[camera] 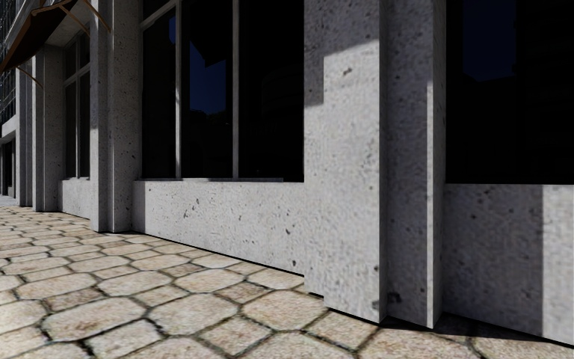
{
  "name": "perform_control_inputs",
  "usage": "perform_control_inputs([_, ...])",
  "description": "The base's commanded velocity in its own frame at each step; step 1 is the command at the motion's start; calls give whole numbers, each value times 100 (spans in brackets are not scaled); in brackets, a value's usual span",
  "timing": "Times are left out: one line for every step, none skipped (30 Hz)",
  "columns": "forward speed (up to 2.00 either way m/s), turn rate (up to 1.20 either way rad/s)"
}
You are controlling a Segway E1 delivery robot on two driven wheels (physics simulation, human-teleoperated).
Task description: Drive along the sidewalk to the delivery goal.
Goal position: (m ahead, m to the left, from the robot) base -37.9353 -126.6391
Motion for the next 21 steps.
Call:
perform_control_inputs([0, 0])
perform_control_inputs([0, 0])
perform_control_inputs([0, 0])
perform_control_inputs([0, 0])
perform_control_inputs([0, 0])
perform_control_inputs([0, 0])
perform_control_inputs([0, 0])
perform_control_inputs([0, 0])
perform_control_inputs([0, 0])
perform_control_inputs([0, 0])
perform_control_inputs([0, 0])
perform_control_inputs([0, 0])
perform_control_inputs([0, 0])
perform_control_inputs([0, 0])
perform_control_inputs([0, 0])
perform_control_inputs([0, 0])
perform_control_inputs([0, 0])
perform_control_inputs([0, 0])
perform_control_inputs([0, 0])
perform_control_inputs([0, 0])
perform_control_inputs([0, 0])
